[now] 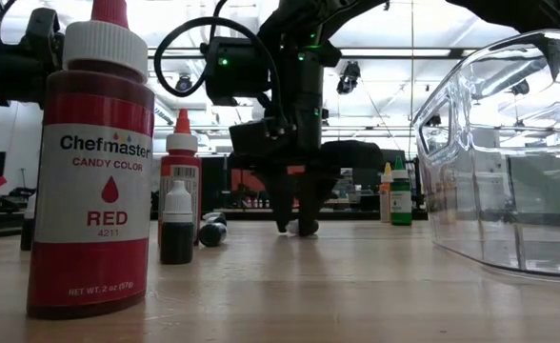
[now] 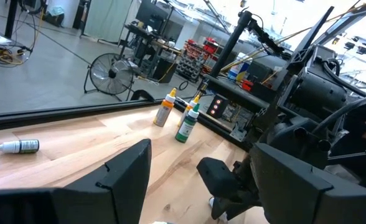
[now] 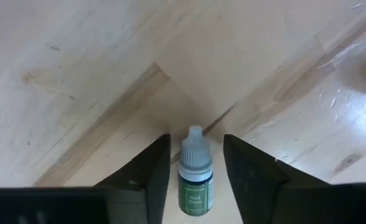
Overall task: Pick & Place food coloring
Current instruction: Put the green food color into the transparent bin
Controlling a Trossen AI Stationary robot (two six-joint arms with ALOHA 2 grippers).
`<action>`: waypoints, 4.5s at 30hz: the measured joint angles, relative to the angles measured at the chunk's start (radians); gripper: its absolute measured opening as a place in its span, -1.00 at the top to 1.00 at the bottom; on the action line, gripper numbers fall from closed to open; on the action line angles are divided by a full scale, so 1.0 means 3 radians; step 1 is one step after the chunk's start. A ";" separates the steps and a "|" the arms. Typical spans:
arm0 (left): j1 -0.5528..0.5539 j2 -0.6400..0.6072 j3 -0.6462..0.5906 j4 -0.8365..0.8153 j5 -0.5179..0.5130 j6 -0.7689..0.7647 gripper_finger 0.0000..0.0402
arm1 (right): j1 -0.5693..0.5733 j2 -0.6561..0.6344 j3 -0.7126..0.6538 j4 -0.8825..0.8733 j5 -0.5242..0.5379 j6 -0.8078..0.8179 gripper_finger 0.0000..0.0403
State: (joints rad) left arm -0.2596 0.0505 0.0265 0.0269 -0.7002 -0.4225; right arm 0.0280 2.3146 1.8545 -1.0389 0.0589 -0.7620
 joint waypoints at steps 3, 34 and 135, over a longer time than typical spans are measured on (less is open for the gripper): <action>0.0000 0.0000 0.0001 0.0000 0.0000 0.0000 -0.22 | -0.0006 0.0000 -0.0012 0.0000 0.0002 -0.0001 0.38; 0.0001 -0.0001 0.0000 -0.0001 0.0001 0.0000 -0.22 | 0.0017 -0.0444 -0.0059 -0.0088 0.0252 0.0184 0.78; 0.0000 0.0001 0.0001 0.0003 0.0000 -0.0001 -0.22 | 0.1727 -0.3541 -0.4451 0.3878 -0.0901 0.1567 0.79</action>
State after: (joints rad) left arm -0.2596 0.0509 0.0268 0.0277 -0.7002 -0.4229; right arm 0.5461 1.2522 0.5191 0.1243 -0.2113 -0.2918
